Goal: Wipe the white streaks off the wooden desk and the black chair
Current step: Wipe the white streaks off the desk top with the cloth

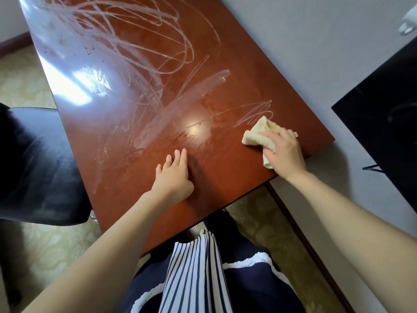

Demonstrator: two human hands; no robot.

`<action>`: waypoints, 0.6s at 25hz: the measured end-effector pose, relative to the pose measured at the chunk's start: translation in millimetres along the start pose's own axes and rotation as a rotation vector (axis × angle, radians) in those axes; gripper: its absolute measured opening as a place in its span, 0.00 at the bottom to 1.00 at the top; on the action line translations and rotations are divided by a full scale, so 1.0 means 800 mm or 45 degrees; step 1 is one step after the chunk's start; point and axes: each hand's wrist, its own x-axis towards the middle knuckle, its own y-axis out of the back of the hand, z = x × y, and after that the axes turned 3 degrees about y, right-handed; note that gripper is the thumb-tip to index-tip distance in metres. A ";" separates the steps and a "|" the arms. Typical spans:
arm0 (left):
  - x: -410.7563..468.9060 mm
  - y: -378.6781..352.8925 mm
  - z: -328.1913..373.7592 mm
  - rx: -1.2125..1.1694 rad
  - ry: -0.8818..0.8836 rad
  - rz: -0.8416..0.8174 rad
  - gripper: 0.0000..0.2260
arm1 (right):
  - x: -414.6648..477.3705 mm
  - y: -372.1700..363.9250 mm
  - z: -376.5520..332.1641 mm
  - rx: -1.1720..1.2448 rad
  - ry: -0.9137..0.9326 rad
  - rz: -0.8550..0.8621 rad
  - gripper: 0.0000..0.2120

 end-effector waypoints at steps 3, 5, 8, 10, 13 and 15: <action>-0.002 0.005 -0.002 -0.034 0.005 -0.033 0.41 | 0.046 -0.011 -0.007 -0.063 -0.276 0.149 0.17; -0.003 0.006 -0.003 -0.044 0.011 -0.042 0.41 | 0.071 -0.024 -0.027 -0.078 -0.455 0.205 0.16; -0.003 0.006 -0.003 -0.076 0.022 -0.047 0.41 | 0.071 -0.054 -0.076 -0.066 -0.344 0.135 0.16; -0.004 0.009 -0.001 -0.080 0.030 -0.046 0.41 | 0.049 -0.075 -0.108 -0.042 -0.081 0.025 0.16; -0.008 0.012 0.002 -0.090 0.062 -0.041 0.39 | 0.003 -0.086 -0.132 0.026 0.231 -0.079 0.17; -0.006 0.015 0.003 -0.097 0.073 -0.072 0.37 | -0.029 -0.081 -0.127 0.055 0.436 -0.133 0.17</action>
